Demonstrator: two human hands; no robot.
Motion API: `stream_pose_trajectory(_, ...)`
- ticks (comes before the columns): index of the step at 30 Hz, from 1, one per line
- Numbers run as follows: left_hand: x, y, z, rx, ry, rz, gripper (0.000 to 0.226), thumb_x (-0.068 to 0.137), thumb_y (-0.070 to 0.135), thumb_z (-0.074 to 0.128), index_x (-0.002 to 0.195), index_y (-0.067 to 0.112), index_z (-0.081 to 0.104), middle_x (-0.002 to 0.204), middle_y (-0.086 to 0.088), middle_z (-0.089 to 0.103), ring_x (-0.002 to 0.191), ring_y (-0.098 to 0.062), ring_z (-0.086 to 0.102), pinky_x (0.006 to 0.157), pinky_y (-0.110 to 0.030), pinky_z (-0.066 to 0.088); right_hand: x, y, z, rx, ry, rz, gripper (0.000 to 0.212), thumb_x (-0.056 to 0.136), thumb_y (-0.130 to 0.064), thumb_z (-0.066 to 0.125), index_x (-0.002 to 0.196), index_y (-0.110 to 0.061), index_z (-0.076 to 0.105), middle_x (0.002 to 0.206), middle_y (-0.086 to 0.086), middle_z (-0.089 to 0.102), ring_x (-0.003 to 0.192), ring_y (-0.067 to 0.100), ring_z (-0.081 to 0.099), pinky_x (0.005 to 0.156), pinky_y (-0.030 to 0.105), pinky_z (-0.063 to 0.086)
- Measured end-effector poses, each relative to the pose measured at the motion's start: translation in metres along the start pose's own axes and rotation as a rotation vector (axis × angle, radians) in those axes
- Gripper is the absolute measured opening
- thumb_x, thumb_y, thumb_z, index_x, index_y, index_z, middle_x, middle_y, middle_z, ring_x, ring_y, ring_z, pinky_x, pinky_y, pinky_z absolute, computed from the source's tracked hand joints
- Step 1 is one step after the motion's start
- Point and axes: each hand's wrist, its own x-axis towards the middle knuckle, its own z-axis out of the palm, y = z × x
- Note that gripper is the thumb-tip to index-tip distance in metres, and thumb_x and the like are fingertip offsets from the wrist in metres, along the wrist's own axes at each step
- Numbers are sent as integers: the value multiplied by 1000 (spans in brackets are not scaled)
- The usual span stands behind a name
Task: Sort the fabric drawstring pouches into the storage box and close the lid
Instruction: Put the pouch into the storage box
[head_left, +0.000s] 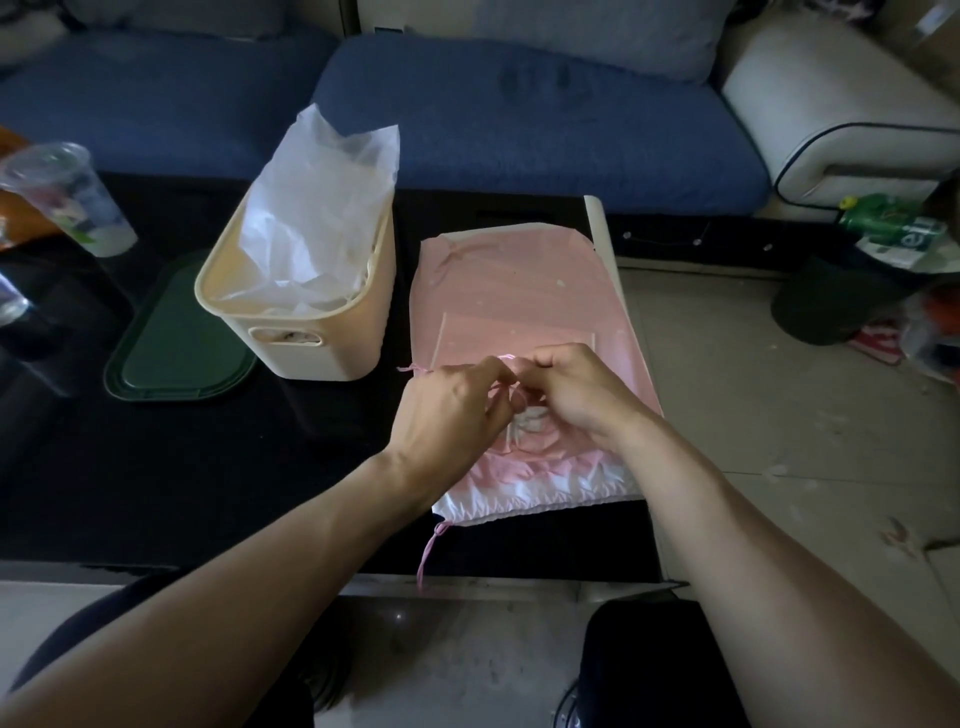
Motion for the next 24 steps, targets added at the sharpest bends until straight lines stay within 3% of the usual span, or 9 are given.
stream_pose_trajectory(4,4,-3,-4,-31,-105,-55,11,90,21,65,92,18,75,70,3,73,62,-19,68,54,-36,54,0,1,-12,-38,-78,72,29,96,-29,67,120,-12,63,95,3,74,83,19,71,84,46,59)
stream_pose_trajectory(6,12,-1,-11,-206,-306,-283,12,90,19,65,88,19,77,69,7,71,60,-6,65,59,-26,54,-4,0,-20,-60,-194,88,57,89,-22,75,138,-20,46,97,2,72,85,19,73,72,35,61)
stream_pose_trajectory(8,23,-4,-19,-455,-489,-579,16,87,14,69,74,18,76,59,9,66,52,-1,58,54,-18,47,-8,-1,-22,-117,-254,7,68,85,-17,78,143,-17,43,94,2,73,77,13,71,64,26,57)
stream_pose_trajectory(10,28,-9,-26,-679,-644,-826,31,86,9,65,56,15,69,53,-1,50,46,-14,45,49,-23,34,-12,-2,-20,-137,-246,-65,60,83,-16,80,135,-18,50,94,4,73,68,7,70,58,23,54)
stream_pose_trajectory(13,26,-18,-27,-943,-736,-1051,50,90,4,53,43,19,49,56,1,18,47,-12,14,48,-26,12,-14,-2,-10,-263,-153,-195,46,80,-22,84,119,-25,59,91,-4,75,63,-2,65,64,22,51)
stream_pose_trajectory(16,25,-19,-27,-1057,-759,-1107,42,93,5,46,54,19,42,55,3,14,49,-11,7,48,-25,8,-11,2,-2,-401,-43,-347,28,78,-26,86,93,-32,64,89,-15,69,84,0,64,80,27,51)
stream_pose_trajectory(19,24,-19,-27,-1149,-733,-1144,48,95,8,44,48,18,49,51,6,15,51,-11,5,47,-24,7,-11,2,-2,-468,13,-390,18,76,-38,83,83,-36,67,93,-17,65,91,4,64,88,36,51)
stream_pose_trajectory(22,25,-17,-29,-1207,-713,-1170,43,96,10,47,55,16,55,48,7,17,41,-8,10,45,-22,8,-14,-1,-4,-460,13,-350,37,64,-63,79,85,-35,68,97,-17,63,95,2,61,87,30,50)
stream_pose_trajectory(24,25,-14,-29,-1228,-699,-1187,39,98,12,48,59,15,55,46,8,18,37,-6,13,44,-21,8,-14,0,-2,-486,65,-342,39,61,-63,83,81,-32,70,98,-16,66,94,2,62,88,29,49)
